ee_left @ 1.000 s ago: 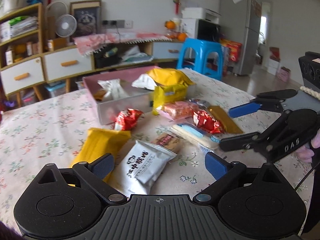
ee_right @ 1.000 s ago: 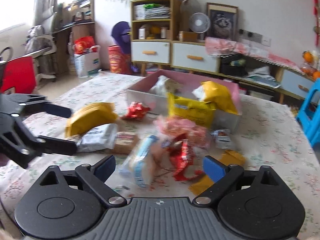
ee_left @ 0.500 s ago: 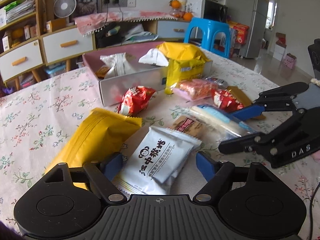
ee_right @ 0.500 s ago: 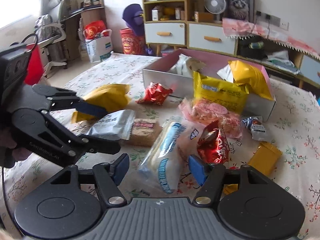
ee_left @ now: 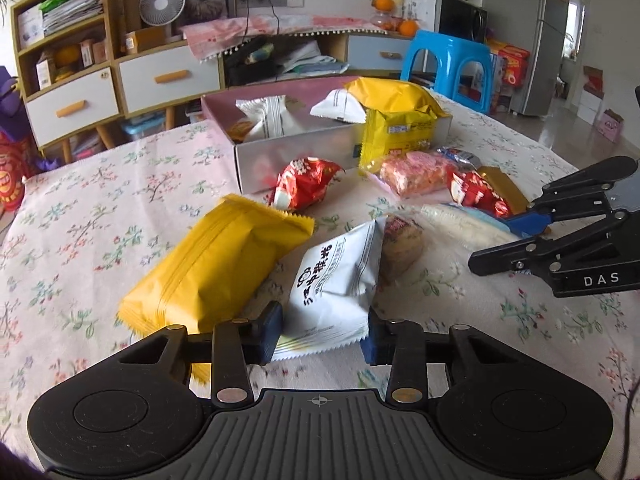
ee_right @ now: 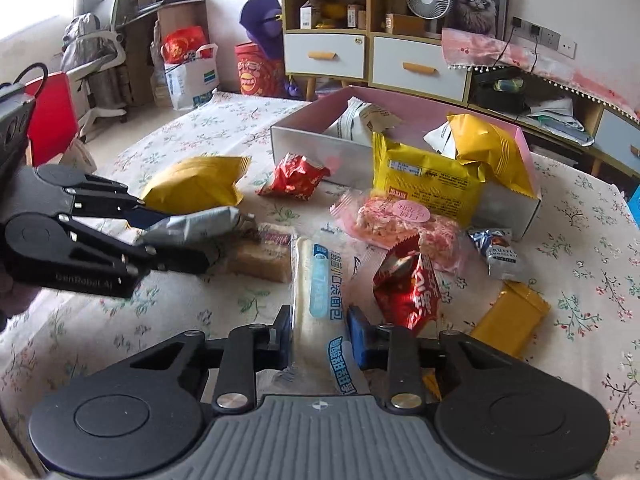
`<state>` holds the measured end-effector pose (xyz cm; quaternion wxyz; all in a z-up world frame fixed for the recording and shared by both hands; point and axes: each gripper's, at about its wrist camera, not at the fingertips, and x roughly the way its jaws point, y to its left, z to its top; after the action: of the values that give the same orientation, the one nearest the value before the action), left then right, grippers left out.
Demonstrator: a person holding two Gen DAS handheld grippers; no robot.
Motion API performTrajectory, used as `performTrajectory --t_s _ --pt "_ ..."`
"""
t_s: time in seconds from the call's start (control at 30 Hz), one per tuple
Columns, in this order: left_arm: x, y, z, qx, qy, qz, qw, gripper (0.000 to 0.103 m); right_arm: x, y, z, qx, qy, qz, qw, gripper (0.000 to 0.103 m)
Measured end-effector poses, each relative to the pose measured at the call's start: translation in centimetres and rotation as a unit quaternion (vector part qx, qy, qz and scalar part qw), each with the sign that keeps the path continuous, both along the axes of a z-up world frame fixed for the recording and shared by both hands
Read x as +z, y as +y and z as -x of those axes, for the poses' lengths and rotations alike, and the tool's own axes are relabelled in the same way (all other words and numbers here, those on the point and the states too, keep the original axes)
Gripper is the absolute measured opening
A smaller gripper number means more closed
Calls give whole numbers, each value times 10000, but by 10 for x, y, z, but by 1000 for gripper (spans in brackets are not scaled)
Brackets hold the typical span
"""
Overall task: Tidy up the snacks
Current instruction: 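Grasp the white printed bag with the left tool while the right tool grasps the white-blue wafer pack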
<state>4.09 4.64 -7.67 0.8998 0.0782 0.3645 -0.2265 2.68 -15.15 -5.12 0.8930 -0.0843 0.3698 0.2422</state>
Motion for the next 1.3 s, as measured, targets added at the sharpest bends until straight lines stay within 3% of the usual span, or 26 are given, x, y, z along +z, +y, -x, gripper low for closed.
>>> performTrajectory --t_s 0.2,0.3,0.57,0.6,0.73,0.87,1.0,1.17,1.3 --pt "4 2 15 -153 146 -62 9998 38 2 -1 6 70 15 136 9999 18" --pt "3 2 17 -199 114 -50 9997 41 2 -1 7 39 1 125 9999 23" --pt "2 -1 6 -211 158 237 9994 70 0 1 1 16 30 -18 10000 43" --pt "2 -1 4 -261 237 336 9988 78 0 1 0 4 61 -51 10000 44" --pt "1 -6 2 -311 371 518 9975 86 -1 3 -1 15 64 -44 10000 46" --pt "-2 -9 -1 -218 324 460 9982 86 -1 4 -1 16 34 -24 10000 46" --pt "-1 -5 -7 14 420 705 9966 86 -2 6 -2 0 -1 4 10000 43" --pt "1 -3 -14 273 537 834 9947 82 0 7 -2 47 -38 20 10000 24" --pt "4 -5 -17 404 587 796 9943 59 3 10 -2 93 -81 165 9998 17"
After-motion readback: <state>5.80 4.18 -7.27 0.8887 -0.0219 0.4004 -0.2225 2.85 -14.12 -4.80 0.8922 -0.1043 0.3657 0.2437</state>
